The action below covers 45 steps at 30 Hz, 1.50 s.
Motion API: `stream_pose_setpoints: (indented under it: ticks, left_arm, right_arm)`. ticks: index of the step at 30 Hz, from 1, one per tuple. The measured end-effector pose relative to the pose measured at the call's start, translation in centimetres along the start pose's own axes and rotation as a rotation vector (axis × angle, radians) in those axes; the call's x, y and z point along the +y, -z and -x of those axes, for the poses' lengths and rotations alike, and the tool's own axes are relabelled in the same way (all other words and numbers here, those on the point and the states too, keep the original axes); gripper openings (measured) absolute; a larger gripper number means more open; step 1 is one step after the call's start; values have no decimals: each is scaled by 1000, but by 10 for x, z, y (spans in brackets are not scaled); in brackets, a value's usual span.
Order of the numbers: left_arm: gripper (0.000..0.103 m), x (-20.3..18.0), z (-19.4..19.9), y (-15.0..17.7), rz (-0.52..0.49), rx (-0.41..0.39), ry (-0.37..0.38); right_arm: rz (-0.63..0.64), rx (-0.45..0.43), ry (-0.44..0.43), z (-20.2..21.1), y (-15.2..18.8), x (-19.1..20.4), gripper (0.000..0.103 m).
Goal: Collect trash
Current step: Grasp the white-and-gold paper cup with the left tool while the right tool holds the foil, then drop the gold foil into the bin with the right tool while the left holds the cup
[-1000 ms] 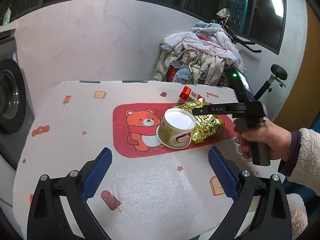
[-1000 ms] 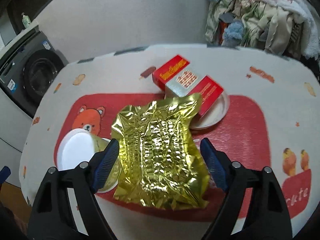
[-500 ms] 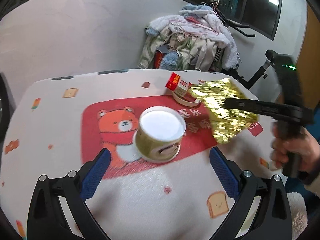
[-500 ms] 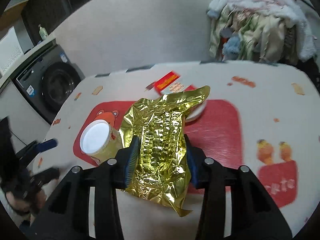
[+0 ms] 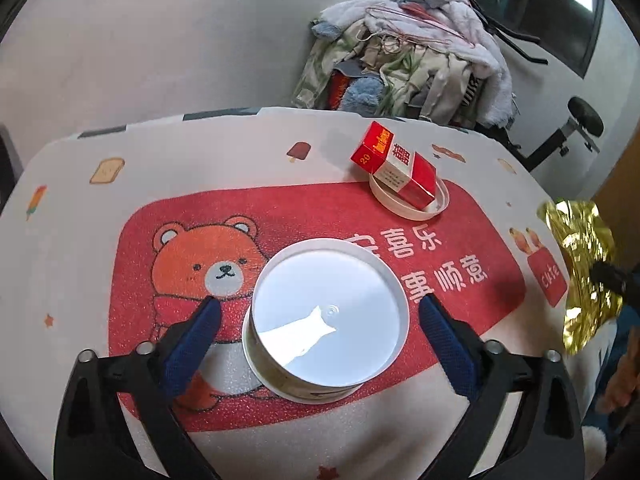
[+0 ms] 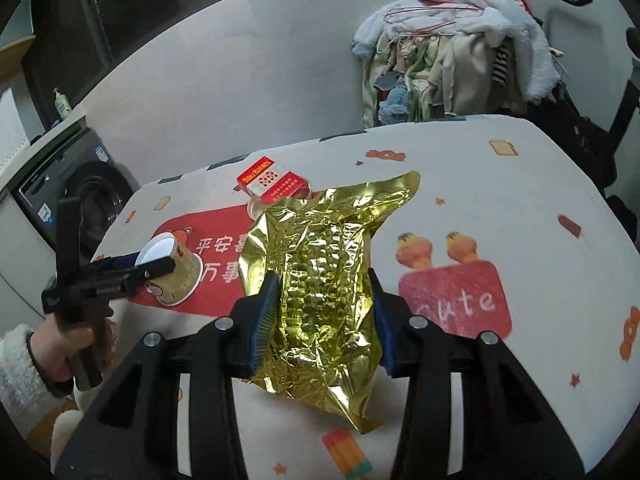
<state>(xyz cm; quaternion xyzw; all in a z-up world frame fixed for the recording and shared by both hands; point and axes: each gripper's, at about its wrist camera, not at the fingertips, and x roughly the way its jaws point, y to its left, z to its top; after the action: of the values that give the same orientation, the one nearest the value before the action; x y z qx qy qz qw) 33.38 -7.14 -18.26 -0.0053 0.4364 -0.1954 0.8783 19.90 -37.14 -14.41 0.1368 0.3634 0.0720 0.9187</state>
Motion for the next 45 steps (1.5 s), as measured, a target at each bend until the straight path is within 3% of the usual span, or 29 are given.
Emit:
stream_pose_setpoints:
  ticks: [7, 13, 25, 38, 45]
  left_arm:
    - [75, 0, 23, 15, -28, 14, -2]
    - [75, -13, 67, 36, -73, -16, 20]
    - [75, -49, 160, 105, -126, -80, 69]
    - [75, -73, 236, 194, -124, -108, 102]
    - [75, -79, 257, 231, -128, -114, 108]
  right_arm:
    - [-41, -5, -22, 8, 13, 2, 45]
    - [-37, -15, -38, 23, 24, 16, 45]
    - [19, -3, -70, 68, 73, 57, 45]
    - [115, 57, -113, 115, 160, 101, 45]
    - [141, 161, -144, 116, 220, 124, 45]
